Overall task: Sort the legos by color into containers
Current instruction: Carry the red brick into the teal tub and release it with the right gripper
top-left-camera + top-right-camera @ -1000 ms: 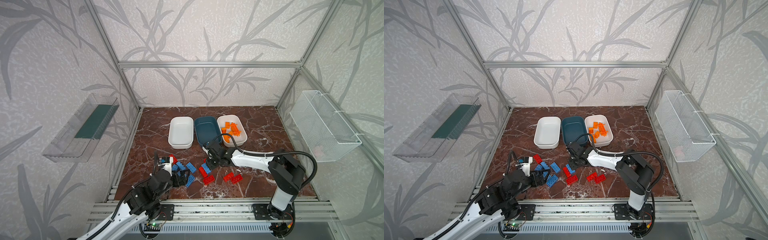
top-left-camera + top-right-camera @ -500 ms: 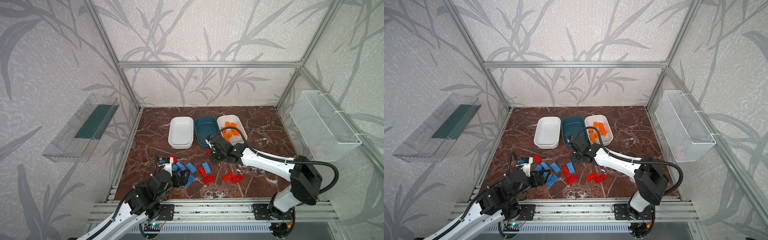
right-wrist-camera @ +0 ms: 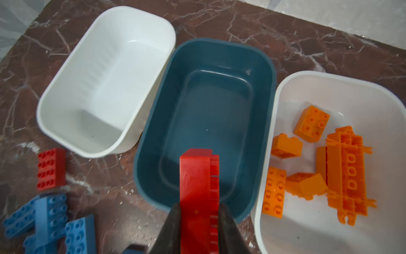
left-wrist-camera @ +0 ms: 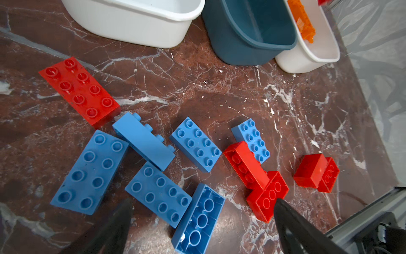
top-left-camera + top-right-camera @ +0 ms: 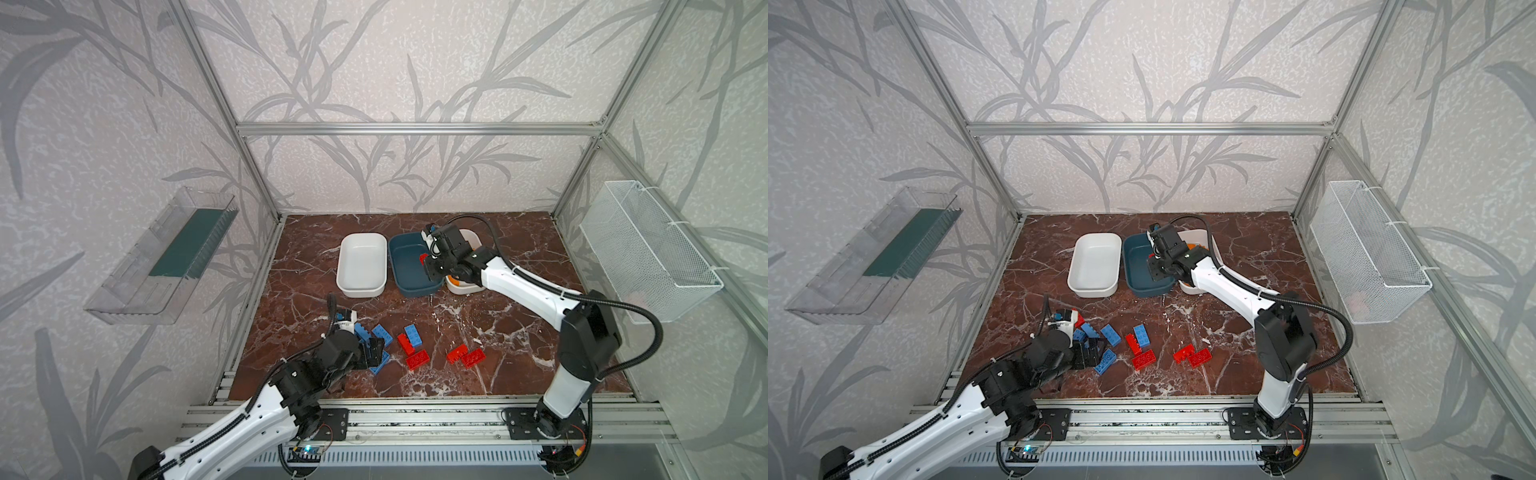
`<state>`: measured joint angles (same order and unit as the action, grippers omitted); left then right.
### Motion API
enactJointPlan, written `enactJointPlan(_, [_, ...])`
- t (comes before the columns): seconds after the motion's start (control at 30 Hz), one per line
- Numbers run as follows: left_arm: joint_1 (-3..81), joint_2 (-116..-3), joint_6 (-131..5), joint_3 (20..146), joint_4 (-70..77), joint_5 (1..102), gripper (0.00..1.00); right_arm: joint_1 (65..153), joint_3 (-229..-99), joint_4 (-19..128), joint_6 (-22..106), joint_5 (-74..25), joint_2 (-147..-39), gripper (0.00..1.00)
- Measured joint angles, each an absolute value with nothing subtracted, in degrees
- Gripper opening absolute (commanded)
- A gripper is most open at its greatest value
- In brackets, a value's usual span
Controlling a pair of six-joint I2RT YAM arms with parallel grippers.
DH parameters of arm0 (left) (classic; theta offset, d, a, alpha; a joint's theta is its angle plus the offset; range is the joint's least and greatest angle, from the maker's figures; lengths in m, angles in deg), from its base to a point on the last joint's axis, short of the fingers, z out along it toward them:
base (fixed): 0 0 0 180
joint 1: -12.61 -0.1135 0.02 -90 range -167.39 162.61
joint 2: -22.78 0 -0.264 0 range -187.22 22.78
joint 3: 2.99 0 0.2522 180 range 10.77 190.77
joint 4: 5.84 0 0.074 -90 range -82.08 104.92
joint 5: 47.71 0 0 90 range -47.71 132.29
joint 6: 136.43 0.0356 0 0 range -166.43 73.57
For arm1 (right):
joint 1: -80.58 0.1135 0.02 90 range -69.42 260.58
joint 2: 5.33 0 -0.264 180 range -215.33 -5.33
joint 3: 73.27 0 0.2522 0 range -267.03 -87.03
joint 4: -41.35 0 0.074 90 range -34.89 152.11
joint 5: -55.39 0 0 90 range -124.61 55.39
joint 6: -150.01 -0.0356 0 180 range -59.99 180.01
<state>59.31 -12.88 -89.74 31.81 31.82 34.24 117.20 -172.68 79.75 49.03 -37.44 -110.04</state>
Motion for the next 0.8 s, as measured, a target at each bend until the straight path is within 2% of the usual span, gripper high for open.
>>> enactJointPlan(0.3, [58.96,-28.72,-84.93,42.67,26.56,32.14,0.99,112.89,-190.42,82.38,49.42,-32.57,-129.80,0.26])
enactJointPlan(0.37, [58.92,-31.02,-83.97,44.33,25.59,32.08,0.99,111.82,-193.81,83.12,49.29,-31.17,-133.08,0.33])
enactJointPlan(0.47, [58.90,-33.31,-82.84,45.82,24.76,32.10,0.99,110.07,-197.88,84.21,49.27,-29.31,-136.64,0.51])
enactJointPlan(0.6, [58.87,-34.78,-81.87,46.67,24.50,32.30,0.99,108.61,-198.84,84.82,49.27,-27.78,-137.34,0.60])
enactJointPlan(0.8, [58.87,-34.71,-81.79,47.53,25.09,34.09,0.99,109.09,-191.30,84.08,49.13,-26.65,-130.58,0.63])
